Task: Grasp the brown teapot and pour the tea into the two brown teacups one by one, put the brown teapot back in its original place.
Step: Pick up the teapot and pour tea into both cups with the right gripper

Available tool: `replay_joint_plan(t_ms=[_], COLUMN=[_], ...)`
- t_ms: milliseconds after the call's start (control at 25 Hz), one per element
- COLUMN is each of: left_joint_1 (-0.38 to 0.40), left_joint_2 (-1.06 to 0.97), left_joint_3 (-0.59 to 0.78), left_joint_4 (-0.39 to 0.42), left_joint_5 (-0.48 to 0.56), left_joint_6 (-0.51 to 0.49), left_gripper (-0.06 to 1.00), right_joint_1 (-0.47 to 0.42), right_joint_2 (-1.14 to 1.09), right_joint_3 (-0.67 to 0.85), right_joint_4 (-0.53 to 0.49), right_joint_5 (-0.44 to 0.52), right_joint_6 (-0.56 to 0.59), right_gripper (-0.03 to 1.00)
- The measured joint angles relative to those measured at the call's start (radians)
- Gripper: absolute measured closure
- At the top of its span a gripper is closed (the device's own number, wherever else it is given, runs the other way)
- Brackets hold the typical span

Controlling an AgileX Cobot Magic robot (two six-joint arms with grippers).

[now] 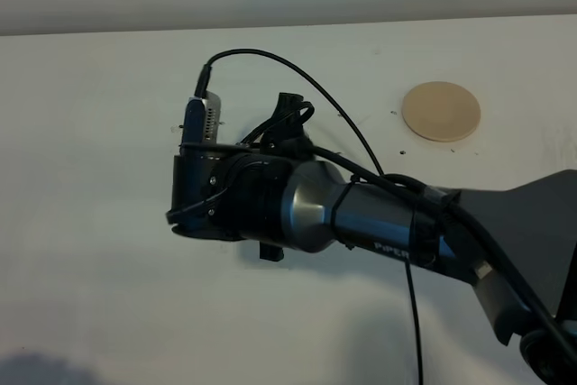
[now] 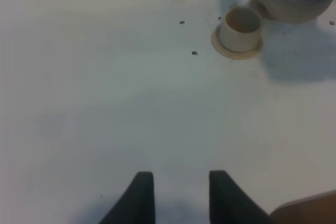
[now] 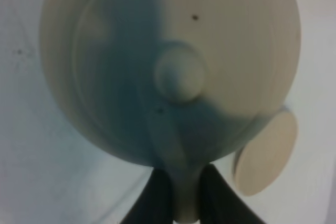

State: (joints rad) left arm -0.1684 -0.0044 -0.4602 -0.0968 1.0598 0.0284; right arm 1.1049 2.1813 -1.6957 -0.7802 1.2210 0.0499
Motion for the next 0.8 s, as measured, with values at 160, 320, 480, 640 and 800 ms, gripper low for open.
replay_joint_plan(t_ms=[160,320,480,640,800], left_joint_1=[0.000,0.000,0.000,0.000,0.000], left_joint_2=[0.000,0.000,0.000,0.000,0.000], left_joint_3=[0.000,0.000,0.000,0.000,0.000], left_joint_4=[0.000,0.000,0.000,0.000,0.000], left_joint_5=[0.000,0.000,0.000,0.000,0.000], left_joint_6=[0.000,0.000,0.000,0.000,0.000], left_gripper=[0.70,0.70,0.70,0.70,0.70], right_joint_1=[0.008,0.008,0.008,0.008,0.008], right_joint_2=[0.000,0.000,0.000,0.000,0.000], right_joint_3=[0.000,0.000,0.000,0.000,0.000], right_joint_4=[-0.013,-0.028,-0.045,-0.068,-0.090], right_joint_5=[-0.001,-0.001,-0.001,-0.001,-0.001], right_joint_6=[-0.018,-0.030,-0.041,-0.050,-0.065], right_gripper=[0.86,0.86,0.86,0.86,0.86])
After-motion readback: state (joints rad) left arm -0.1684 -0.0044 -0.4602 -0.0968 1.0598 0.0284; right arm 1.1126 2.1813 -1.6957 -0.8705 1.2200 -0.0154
